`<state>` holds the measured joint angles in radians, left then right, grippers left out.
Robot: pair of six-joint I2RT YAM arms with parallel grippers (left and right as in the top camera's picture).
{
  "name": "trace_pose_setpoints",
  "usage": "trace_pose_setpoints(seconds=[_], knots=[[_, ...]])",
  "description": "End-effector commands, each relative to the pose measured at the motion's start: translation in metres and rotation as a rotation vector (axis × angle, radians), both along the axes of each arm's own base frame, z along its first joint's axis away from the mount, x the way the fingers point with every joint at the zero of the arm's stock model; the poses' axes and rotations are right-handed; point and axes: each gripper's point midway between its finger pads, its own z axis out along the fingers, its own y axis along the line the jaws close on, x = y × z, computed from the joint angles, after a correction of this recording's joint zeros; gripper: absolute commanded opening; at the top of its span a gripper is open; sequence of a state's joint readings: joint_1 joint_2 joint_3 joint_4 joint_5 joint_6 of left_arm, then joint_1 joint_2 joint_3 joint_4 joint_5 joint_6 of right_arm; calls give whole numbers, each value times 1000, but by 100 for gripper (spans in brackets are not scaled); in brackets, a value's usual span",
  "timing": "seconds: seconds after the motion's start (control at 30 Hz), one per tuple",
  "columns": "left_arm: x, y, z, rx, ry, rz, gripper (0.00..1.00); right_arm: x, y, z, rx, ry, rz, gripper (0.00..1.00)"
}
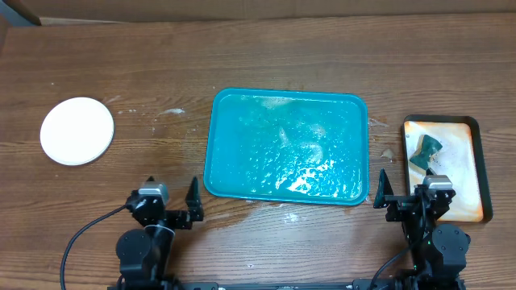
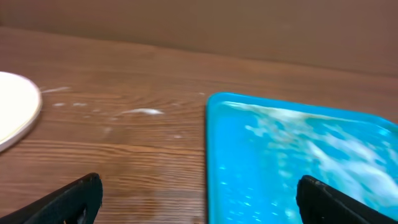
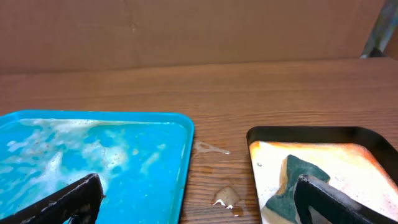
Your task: Clean dirty plates on tray and stack at the side
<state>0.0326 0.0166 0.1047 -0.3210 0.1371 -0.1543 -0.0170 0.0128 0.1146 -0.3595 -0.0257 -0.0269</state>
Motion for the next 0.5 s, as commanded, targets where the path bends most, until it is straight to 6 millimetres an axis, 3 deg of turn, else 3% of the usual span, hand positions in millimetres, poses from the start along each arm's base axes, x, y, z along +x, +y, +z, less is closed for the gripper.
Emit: trace_pose_setpoints(seconds=[0.0,0.33,0.47], knots=[[-1,-12,0,17,-14,-60,100,0,1,0,-8,-8,5,100],[-1,-14,0,22,-14,-60,100,0,1,0,-8,-8,5,100],[-3,-26,0,19,-14,-114,100,0,1,0,-8,-8,5,100]])
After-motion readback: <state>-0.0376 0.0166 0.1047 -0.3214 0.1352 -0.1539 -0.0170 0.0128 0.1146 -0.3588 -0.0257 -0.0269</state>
